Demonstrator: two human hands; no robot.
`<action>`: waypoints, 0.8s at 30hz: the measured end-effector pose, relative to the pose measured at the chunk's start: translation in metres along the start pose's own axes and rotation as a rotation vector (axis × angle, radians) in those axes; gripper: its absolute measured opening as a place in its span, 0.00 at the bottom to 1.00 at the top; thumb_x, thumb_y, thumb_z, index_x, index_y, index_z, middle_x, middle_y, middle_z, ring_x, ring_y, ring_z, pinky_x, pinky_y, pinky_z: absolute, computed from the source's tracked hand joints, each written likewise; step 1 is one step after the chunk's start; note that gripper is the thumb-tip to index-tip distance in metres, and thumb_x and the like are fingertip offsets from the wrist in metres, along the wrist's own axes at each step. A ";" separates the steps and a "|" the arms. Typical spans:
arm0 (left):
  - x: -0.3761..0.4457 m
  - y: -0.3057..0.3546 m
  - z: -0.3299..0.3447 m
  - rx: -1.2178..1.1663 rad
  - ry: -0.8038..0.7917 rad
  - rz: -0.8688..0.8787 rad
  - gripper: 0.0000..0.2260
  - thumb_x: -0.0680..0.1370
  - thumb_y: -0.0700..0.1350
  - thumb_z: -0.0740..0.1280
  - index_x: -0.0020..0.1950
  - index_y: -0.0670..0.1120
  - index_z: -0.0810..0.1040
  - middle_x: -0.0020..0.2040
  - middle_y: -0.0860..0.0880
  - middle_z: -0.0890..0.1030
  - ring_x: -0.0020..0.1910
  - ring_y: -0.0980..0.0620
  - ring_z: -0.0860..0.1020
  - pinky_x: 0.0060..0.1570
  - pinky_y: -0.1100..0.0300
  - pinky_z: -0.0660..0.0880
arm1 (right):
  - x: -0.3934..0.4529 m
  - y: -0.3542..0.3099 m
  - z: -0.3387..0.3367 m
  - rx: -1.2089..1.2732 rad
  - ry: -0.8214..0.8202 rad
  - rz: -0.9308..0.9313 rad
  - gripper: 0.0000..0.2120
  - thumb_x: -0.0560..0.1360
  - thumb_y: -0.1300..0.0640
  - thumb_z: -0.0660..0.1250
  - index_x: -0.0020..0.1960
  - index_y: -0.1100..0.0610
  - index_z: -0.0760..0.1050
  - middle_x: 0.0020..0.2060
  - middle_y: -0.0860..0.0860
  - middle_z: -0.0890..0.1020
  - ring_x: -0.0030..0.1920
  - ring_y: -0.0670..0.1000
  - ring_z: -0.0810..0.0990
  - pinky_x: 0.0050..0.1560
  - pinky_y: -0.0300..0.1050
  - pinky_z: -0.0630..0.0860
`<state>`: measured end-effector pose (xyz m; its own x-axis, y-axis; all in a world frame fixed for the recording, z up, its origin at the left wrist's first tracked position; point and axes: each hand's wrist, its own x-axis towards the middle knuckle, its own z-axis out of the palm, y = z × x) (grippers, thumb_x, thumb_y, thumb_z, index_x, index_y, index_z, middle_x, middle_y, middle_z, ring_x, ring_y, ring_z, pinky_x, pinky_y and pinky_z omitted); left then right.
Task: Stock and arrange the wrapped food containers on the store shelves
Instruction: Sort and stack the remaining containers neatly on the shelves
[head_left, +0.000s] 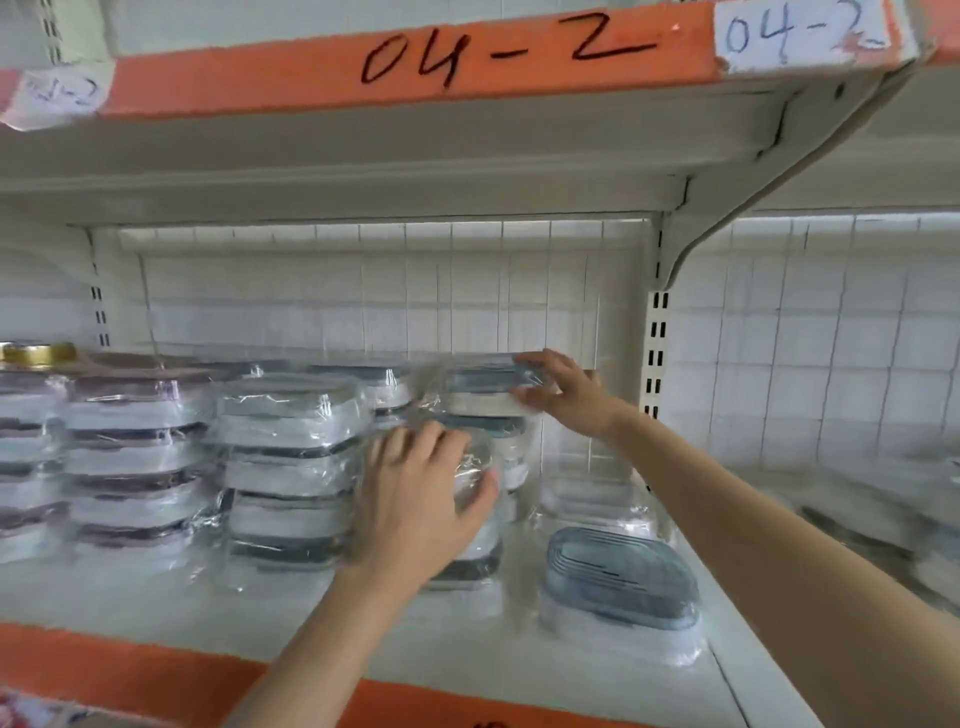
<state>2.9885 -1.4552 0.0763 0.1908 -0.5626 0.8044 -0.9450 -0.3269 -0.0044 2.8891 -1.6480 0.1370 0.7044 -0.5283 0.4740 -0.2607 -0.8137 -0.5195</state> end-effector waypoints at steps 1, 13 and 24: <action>0.000 0.000 0.002 -0.005 0.001 -0.011 0.20 0.73 0.58 0.58 0.49 0.45 0.82 0.43 0.48 0.80 0.41 0.43 0.77 0.46 0.49 0.73 | 0.009 0.000 0.008 -0.035 -0.034 0.020 0.21 0.77 0.46 0.63 0.69 0.44 0.66 0.70 0.52 0.61 0.72 0.55 0.56 0.72 0.51 0.51; 0.000 -0.003 0.003 -0.017 0.022 -0.024 0.23 0.73 0.59 0.56 0.49 0.43 0.81 0.44 0.46 0.79 0.44 0.42 0.76 0.45 0.49 0.70 | -0.052 0.045 -0.052 -0.420 -0.186 0.329 0.18 0.79 0.61 0.56 0.67 0.53 0.72 0.67 0.51 0.72 0.65 0.51 0.70 0.63 0.40 0.63; 0.020 0.021 -0.006 0.077 -0.179 -0.149 0.22 0.75 0.57 0.61 0.60 0.42 0.76 0.58 0.43 0.74 0.58 0.42 0.72 0.54 0.48 0.67 | -0.137 0.093 -0.068 -0.639 -0.317 0.482 0.15 0.78 0.47 0.58 0.61 0.53 0.70 0.60 0.53 0.74 0.61 0.54 0.70 0.60 0.45 0.66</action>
<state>2.9705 -1.4690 0.0961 0.3766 -0.6273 0.6816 -0.8815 -0.4689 0.0556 2.7238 -1.6681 0.0722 0.5476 -0.8360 0.0345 -0.8333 -0.5486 -0.0684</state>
